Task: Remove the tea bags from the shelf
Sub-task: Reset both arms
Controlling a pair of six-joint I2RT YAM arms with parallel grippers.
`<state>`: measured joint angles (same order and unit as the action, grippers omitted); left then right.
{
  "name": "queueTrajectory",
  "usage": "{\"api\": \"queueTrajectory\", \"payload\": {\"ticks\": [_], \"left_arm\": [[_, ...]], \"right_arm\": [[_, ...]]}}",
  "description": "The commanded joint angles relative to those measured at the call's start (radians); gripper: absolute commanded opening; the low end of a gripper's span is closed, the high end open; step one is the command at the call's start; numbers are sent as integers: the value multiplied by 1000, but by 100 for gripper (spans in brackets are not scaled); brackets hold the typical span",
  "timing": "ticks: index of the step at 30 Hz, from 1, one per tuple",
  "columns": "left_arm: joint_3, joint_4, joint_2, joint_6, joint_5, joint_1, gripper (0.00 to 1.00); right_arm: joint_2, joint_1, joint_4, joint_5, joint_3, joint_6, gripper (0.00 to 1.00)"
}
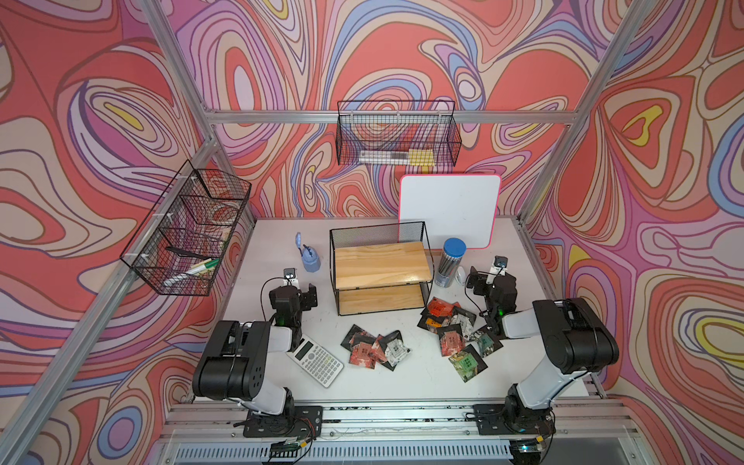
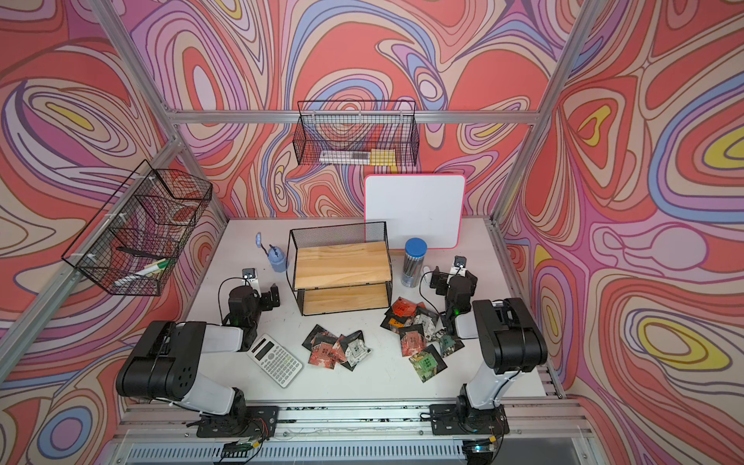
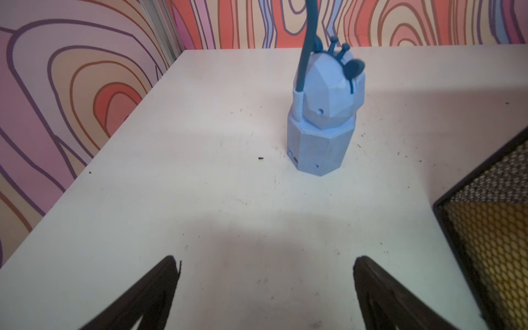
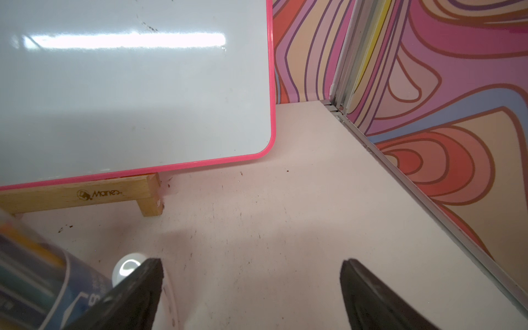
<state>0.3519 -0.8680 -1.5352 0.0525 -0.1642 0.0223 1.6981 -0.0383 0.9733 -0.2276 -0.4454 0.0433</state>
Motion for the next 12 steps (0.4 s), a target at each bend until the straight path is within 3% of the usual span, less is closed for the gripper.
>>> {"api": "queueTrajectory", "payload": {"ticks": [1,12], "left_arm": [[27,10,8,6,10,-7,99],[5,-48,3,12,-7,-7,99]], "right_arm": [[2,8,15,-11,-9,5,98],[2,7,14,-12,-10,4,98]]}}
